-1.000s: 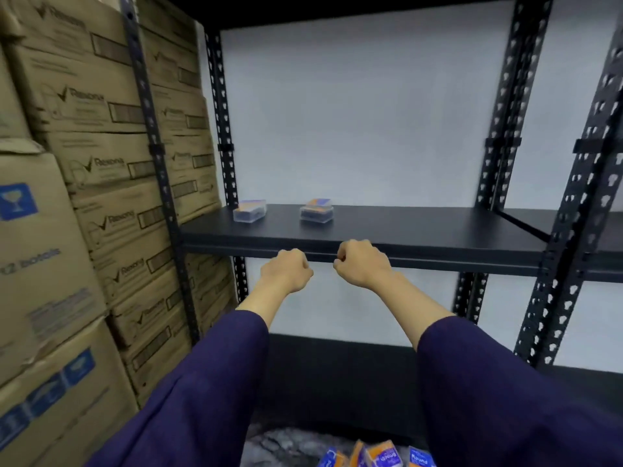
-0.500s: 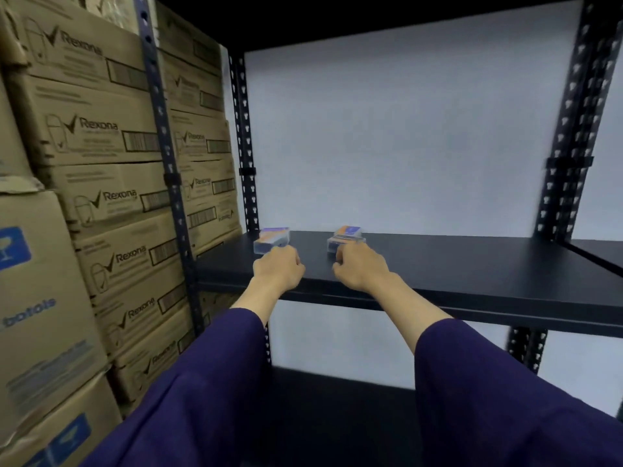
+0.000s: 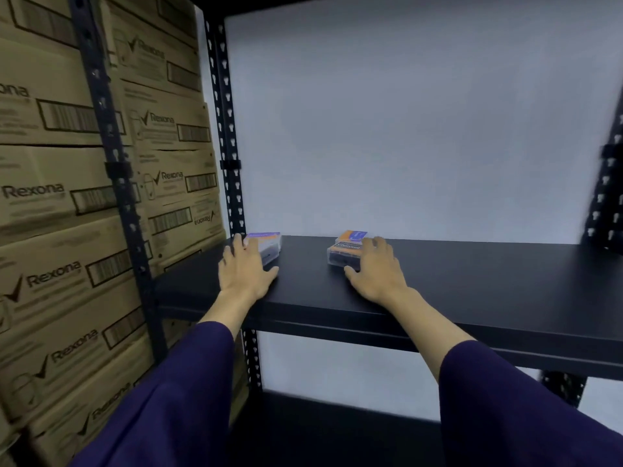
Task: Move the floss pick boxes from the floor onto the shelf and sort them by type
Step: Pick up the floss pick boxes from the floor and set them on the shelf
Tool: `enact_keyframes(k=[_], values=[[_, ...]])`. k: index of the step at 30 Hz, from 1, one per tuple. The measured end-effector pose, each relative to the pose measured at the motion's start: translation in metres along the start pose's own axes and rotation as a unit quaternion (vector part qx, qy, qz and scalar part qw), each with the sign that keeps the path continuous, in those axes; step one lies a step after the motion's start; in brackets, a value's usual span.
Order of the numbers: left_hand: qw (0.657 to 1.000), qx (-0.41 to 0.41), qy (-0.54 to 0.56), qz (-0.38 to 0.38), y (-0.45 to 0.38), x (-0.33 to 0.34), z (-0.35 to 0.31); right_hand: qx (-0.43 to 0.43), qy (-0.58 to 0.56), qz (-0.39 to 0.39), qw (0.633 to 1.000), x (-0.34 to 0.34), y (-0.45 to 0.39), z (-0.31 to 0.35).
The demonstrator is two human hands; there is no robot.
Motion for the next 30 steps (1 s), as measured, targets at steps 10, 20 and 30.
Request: enact_keyframes(k=[10, 20, 30], values=[[0.992, -0.055, 0.113, 0.006, -0.014, 0.012, 0.012, 0.014, -0.108, 0.064, 0.992, 0.019, -0.021, -0.011], [0.966, 0.026, 0.255, 0.017, 0.030, -0.002, -0.010, 0.007, -0.229, 0.040, 0.973, -0.009, 0.016, -0.009], [0.953, 0.092, 0.283, 0.051, 0.042, -0.004, -0.027, -0.060, -0.161, 0.039, 0.984, -0.017, 0.035, 0.000]])
Point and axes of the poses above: each hand's wrist, its own y-axis away from the middle knuckle, its own x-axis out of the palm, z = x × y, the point moved 5 cm from there along -y, towards the middle knuckle, and after that the axes turned 10 degrees about y, right-handed, at the moved point
